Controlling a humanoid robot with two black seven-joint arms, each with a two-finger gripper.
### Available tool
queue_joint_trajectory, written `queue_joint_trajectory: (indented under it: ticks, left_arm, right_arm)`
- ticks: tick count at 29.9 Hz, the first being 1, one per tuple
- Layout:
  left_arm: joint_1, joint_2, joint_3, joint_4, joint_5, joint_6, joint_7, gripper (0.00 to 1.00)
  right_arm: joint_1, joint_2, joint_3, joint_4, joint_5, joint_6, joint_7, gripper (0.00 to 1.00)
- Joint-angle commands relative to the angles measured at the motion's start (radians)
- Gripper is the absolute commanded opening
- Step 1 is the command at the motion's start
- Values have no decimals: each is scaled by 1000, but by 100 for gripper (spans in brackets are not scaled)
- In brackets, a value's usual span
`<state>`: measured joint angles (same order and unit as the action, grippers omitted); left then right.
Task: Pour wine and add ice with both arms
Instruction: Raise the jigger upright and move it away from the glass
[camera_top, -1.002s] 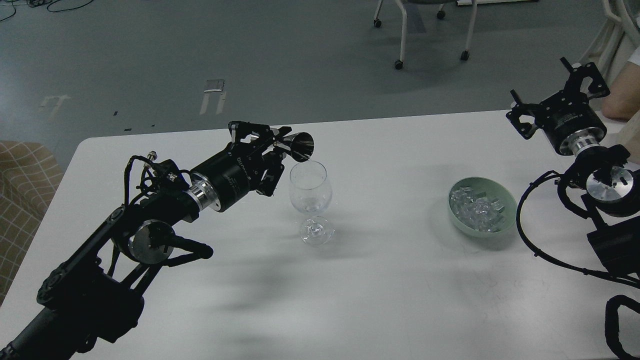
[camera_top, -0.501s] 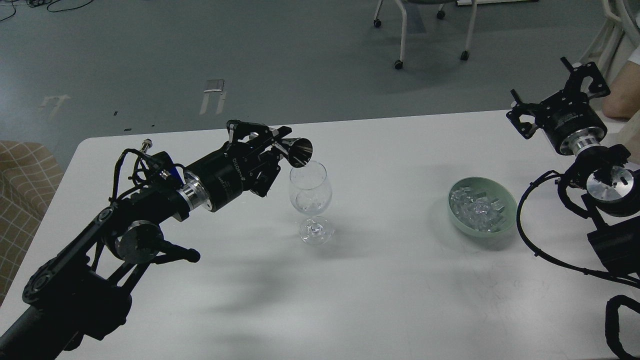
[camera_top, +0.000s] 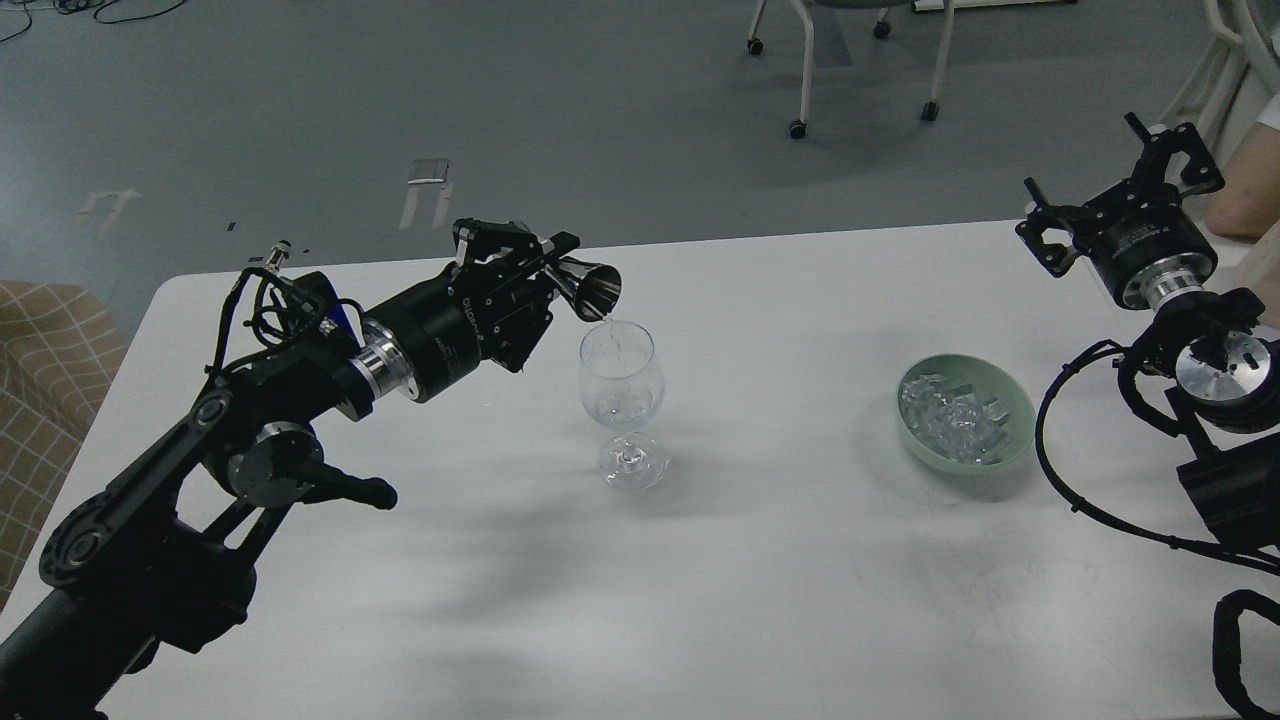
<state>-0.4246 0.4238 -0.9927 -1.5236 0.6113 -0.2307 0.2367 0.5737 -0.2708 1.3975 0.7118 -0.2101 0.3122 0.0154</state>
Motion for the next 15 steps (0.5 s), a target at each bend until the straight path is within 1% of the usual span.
queue_joint_trajectory:
  ticks: [1,9,13,15]
  left_arm:
    - [-5,4,-4,0,33,-4,0,12]
    - [-31,12,-3,-10,123,-16,0,12]
    - [-60,21,-3,-20,186,-59,3,12]
    - [-66,21,-3,-21,196,-61,3,12]
  right_arm:
    - [0,1,0,0,0,1,0,100]
    - [0,-1,0,6,0,-1,0,100]
    - [0,-2,0,8,0,-1,0,100]
    - [0,-2,0,8,0,1,0,100]
